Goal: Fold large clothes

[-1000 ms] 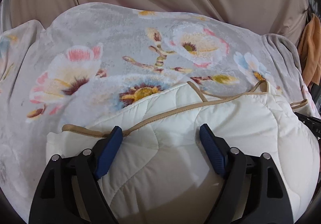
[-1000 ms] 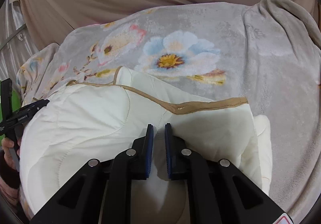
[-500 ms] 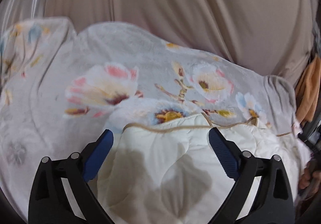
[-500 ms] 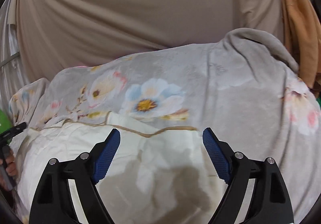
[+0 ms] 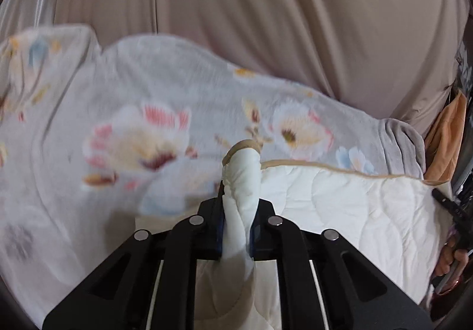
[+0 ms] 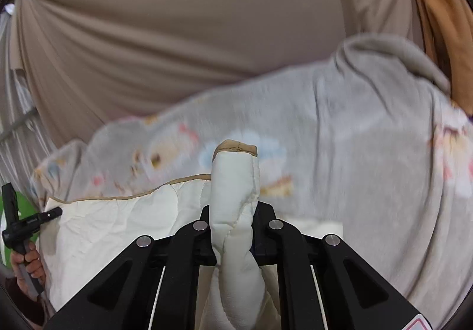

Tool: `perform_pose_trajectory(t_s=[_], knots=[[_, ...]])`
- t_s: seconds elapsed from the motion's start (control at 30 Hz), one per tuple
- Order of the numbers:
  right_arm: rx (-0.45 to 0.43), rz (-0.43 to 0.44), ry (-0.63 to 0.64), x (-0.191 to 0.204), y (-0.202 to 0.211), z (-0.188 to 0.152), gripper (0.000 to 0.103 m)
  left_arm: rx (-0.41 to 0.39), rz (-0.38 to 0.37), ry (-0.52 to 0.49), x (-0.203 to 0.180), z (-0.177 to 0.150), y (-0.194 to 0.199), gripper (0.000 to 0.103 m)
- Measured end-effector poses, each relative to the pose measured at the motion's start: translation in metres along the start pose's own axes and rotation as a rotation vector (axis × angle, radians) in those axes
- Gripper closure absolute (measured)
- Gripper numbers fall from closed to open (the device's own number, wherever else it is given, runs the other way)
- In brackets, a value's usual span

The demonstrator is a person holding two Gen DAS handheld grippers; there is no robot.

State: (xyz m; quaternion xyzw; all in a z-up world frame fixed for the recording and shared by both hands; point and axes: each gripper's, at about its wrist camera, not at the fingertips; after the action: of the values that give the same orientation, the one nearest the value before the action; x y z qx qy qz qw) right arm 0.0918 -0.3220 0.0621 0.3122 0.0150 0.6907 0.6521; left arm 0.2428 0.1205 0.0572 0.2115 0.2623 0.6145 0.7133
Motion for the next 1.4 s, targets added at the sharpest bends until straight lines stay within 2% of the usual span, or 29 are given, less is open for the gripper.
perform_pose_trajectory(t_s=[0.07, 0.23, 0.3, 0.43, 0.53, 0.73, 0.77, 0.8, 0.83, 0.87, 0.93, 1.0, 1.1, 1.17, 1.27, 1.4], knots=[[0.022, -0.038, 0.007, -0.005, -0.009, 0.002, 0.095, 0.011, 0.031, -0.026, -0.006, 0.004, -0.012, 0.093], [0.265, -0.093, -0.091, -0.049, -0.072, -0.033, 0.095, 0.161, 0.121, -0.077, -0.006, -0.02, -0.076, 0.091], [0.309, -0.101, -0.101, -0.051, -0.082, -0.037, 0.094, 0.176, 0.116, -0.055, -0.001, -0.026, -0.086, 0.091], [0.366, -0.148, -0.043, -0.043, -0.096, -0.045, 0.093, 0.171, 0.141, -0.083, -0.004, -0.033, -0.09, 0.089], [0.371, -0.178, 0.0, -0.037, -0.098, -0.048, 0.092, 0.16, 0.176, -0.121, -0.011, -0.035, -0.093, 0.087], [0.351, -0.138, -0.029, -0.039, -0.093, -0.044, 0.086, 0.145, 0.211, -0.135, -0.012, -0.034, -0.092, 0.083], [0.323, -0.153, -0.037, -0.039, -0.086, -0.04, 0.085, 0.138, 0.23, -0.143, -0.014, -0.035, -0.091, 0.081], [0.258, -0.196, -0.038, -0.036, -0.072, -0.035, 0.075, 0.129, 0.266, -0.149, -0.015, -0.035, -0.089, 0.071], [0.192, -0.222, -0.03, -0.03, -0.057, -0.03, 0.069, 0.119, 0.291, -0.151, -0.017, -0.035, -0.087, 0.065], [0.121, -0.222, -0.012, -0.018, -0.039, -0.025, 0.067, 0.109, 0.301, -0.153, -0.017, -0.034, -0.083, 0.064], [0.062, -0.182, 0.044, 0.01, -0.017, -0.019, 0.066, 0.07, 0.316, -0.155, -0.019, -0.03, -0.069, 0.064], [0.07, -0.121, 0.11, 0.043, -0.007, -0.017, 0.066, 0.029, 0.314, -0.155, -0.025, -0.028, -0.046, 0.064], [0.149, 0.0, 0.192, 0.094, -0.009, -0.026, 0.067, -0.015, 0.252, -0.165, -0.046, -0.025, -0.01, 0.064], [0.205, 0.093, 0.225, 0.124, -0.019, -0.038, 0.072, -0.041, 0.216, -0.203, -0.067, -0.026, 0.012, 0.064], [0.302, 0.228, 0.238, 0.163, -0.037, -0.063, 0.08, -0.065, 0.177, -0.267, -0.101, -0.033, 0.032, 0.058], [0.356, 0.253, 0.299, 0.186, -0.046, -0.09, 0.083, -0.024, 0.142, -0.309, -0.125, -0.047, 0.028, 0.057]])
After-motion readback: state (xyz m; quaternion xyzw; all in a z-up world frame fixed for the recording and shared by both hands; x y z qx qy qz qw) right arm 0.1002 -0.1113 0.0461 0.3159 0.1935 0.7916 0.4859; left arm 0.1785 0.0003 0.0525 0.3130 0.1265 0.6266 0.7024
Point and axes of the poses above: each gripper's, at about its wrist camera, not at the fingertips, and y roughly against the way its jaws point, x to its left, z to its top, and after that the axes turned 9 degrees about z, right-handed
